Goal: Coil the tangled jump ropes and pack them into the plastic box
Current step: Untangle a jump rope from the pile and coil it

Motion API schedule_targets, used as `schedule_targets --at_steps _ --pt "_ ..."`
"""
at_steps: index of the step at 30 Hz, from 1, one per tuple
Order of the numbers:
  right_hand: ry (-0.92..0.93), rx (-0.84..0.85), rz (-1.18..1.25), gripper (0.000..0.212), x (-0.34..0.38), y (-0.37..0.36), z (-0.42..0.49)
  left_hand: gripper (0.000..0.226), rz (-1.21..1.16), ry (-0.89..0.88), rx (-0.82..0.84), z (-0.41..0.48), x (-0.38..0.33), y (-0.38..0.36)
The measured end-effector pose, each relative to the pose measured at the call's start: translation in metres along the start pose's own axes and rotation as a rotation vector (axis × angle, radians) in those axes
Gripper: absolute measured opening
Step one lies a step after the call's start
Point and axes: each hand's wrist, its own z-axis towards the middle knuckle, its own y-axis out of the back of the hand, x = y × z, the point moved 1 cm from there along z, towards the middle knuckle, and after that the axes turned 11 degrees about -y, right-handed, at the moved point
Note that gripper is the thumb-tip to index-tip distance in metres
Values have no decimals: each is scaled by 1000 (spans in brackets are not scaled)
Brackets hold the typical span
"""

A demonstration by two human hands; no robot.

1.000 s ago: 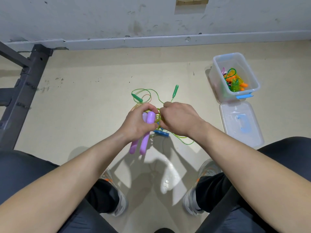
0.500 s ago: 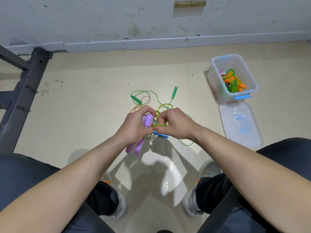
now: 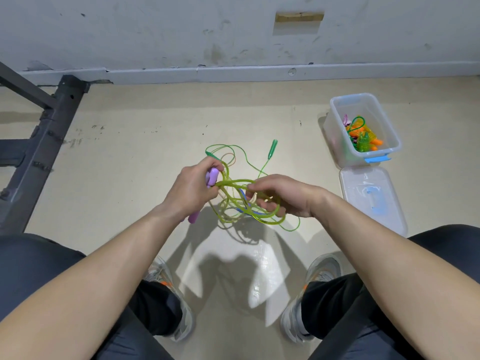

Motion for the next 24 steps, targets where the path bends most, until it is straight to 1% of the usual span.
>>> schedule_targets --at_steps 2,4,5,7,8,9,10,11,13,14,16,17,18,21,22,24 --pt "108 -11 103 21 -2 -1 2 41 8 -17 -10 1 1 4" --pt "202 10 250 32 -3 -2 4 43 3 -13 -46 5 2 8" --pt "225 48 349 33 -3 -2 3 43 -18 12 -67 7 4 11" --pt "187 164 517 14 -1 -2 -3 43 -51 56 -85 9 7 16" --pt "135 212 530 22 1 -2 -8 43 -46 62 -91 10 9 18" --pt "100 217 484 33 1 0 -8 43 -39 67 -103 10 11 21" --pt "112 174 411 37 1 0 -8 43 -38 72 -126 10 14 23" --pt "145 113 354 35 1 0 -6 43 -42 77 -155 11 17 25" --pt "193 36 359 35 3 -1 -5 43 -50 89 -186 13 22 29" --pt "193 50 409 38 3 -1 -4 43 -48 92 -183 14 22 30" --pt "156 149 507 48 3 0 -6 42 -43 97 -170 15 24 31" --pt "116 189 518 53 4 1 -8 42 -39 98 -172 15 26 33" --pt "72 204 487 54 5 4 -11 42 -28 100 -176 15 28 35" --pt "-27 180 346 37 3 5 -12 43 20 97 -185 21 32 45" --pt "-6 185 351 34 2 4 -11 43 40 88 -183 23 31 48" --pt "100 200 402 30 0 3 -8 40 109 51 -159 27 30 55"
